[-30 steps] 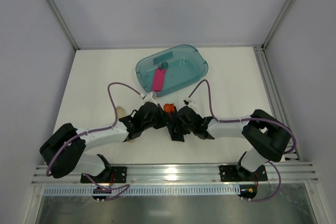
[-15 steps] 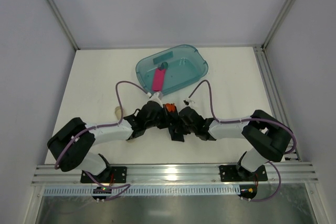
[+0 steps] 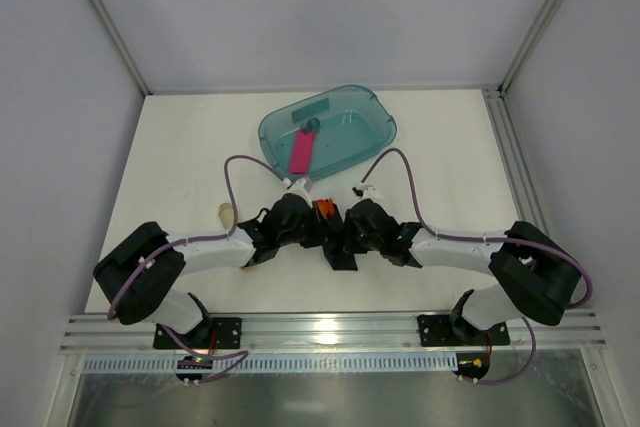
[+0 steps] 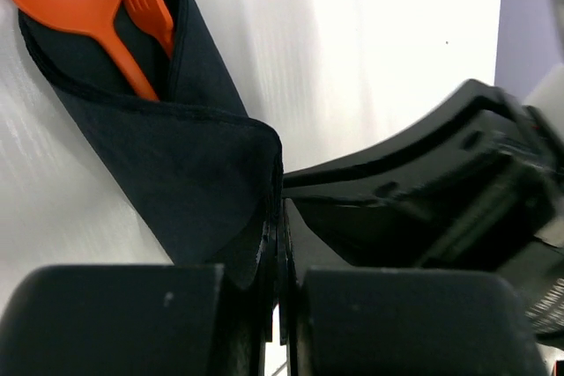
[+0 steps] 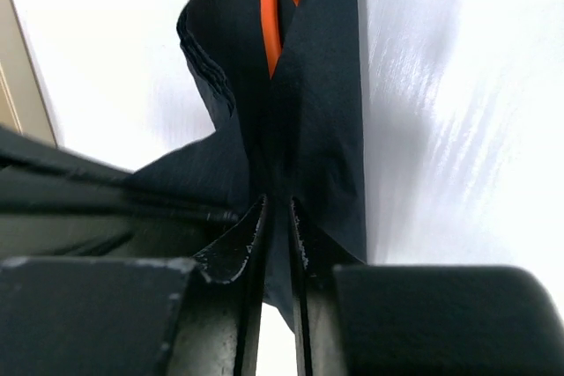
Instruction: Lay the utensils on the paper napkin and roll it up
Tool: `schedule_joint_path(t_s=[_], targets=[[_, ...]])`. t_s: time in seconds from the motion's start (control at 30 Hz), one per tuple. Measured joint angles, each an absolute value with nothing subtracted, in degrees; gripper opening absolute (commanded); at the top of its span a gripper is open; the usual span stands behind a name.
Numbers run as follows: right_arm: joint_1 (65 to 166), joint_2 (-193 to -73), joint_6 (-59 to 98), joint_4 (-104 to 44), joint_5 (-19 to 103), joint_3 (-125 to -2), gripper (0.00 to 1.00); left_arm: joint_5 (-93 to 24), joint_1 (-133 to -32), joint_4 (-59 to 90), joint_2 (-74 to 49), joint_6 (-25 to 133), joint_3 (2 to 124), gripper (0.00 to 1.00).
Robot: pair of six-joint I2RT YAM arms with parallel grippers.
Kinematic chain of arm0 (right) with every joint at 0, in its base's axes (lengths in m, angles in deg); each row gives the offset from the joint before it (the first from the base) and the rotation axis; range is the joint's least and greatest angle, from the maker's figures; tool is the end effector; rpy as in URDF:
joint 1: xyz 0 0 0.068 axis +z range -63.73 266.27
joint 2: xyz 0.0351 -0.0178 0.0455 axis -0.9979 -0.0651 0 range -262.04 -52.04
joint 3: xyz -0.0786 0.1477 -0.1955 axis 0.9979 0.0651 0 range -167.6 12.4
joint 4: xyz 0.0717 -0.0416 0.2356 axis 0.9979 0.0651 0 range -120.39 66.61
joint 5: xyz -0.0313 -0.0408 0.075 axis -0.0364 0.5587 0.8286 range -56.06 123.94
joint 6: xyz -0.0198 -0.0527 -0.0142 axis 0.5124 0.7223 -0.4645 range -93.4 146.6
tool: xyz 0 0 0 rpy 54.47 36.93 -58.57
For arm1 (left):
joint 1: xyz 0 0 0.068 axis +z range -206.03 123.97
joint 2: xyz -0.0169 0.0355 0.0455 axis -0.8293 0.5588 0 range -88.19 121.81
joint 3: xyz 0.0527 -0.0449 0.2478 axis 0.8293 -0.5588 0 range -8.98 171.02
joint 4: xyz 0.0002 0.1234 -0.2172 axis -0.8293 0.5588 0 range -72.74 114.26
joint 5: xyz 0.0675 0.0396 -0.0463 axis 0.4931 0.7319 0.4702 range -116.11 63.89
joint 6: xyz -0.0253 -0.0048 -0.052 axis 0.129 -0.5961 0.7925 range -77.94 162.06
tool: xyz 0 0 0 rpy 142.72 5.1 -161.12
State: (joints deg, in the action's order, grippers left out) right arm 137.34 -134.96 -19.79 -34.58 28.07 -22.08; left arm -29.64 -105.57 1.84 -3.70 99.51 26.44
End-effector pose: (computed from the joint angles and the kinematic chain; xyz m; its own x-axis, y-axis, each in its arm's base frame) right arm 0.1737 0.2084 0.1449 -0.8294 0.1195 -0.5457 -0.1845 0.8634 0.4695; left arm 0.1863 -0.2224 0.1599 -0.8617 -0.2862 -0.4190 0.1234 0.6828 -0.7201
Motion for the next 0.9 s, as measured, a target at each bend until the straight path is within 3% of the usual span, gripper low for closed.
schedule_joint_path(t_s=[0.37, 0.9], targets=[[131.46, -129.80, -12.14, -31.21, 32.68, -22.10, 0.33, -29.64, -105.46, 1.82, -2.83, 98.94, 26.44, 0.00], [130.52, -134.04, -4.97, -32.96, 38.01, -22.06, 0.33, -29.70, -105.46, 1.67, -1.47, 98.83, 27.34, 0.00]])
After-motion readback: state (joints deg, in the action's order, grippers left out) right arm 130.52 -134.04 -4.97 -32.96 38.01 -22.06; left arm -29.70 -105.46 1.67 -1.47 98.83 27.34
